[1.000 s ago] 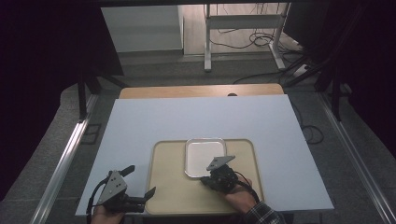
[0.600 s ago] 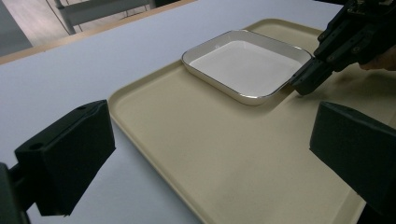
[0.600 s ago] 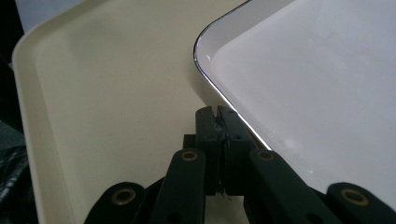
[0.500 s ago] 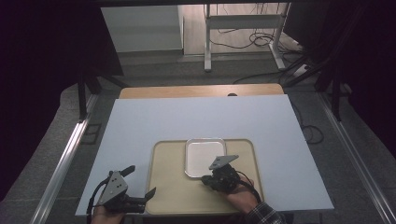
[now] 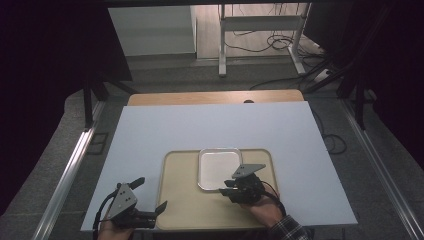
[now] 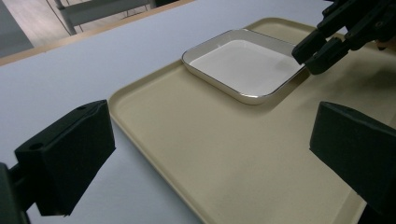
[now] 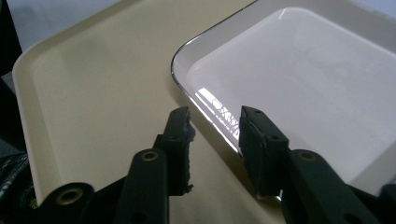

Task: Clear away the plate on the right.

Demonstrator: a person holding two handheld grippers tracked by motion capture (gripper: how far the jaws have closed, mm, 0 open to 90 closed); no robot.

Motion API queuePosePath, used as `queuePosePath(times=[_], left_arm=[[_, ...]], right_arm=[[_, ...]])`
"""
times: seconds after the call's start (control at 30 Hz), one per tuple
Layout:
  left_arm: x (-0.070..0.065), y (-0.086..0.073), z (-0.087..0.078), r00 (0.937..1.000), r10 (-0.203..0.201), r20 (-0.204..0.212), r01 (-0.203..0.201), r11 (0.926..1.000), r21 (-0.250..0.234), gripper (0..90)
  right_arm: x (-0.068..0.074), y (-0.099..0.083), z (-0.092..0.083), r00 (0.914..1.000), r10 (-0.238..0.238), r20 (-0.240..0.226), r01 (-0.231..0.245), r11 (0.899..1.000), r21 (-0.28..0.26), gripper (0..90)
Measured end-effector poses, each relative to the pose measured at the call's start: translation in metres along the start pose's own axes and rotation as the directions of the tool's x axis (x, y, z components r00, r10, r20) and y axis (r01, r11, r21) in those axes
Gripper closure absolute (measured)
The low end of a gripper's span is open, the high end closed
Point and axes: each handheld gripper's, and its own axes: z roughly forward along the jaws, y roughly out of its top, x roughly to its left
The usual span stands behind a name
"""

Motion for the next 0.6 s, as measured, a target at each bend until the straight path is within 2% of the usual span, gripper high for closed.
queuePosePath(times=[0.33, 0.53, 0.6], left_arm=[[0.0, 0.0, 0.0, 1.0, 0.002, 0.0, -0.002, 1.0, 0.002, 0.0], [0.0, 0.0, 0.0, 1.0, 0.0, -0.001, 0.0, 1.0, 0.001, 0.0], [0.0, 0.0, 0.0, 1.0, -0.001, -0.001, 0.001, 1.0, 0.0, 0.0]], right_arm=[[-0.005, 0.003, -0.016, 0.9995, -0.019, 0.025, 0.02, 1.0, -0.023, 40.5], [-0.01, 0.002, -0.026, 0.9984, -0.025, 0.05, 0.027, 0.999, -0.026, 33.9], [-0.012, 0.002, -0.031, 0.9987, -0.015, 0.05, 0.017, 0.999, -0.051, 31.0]])
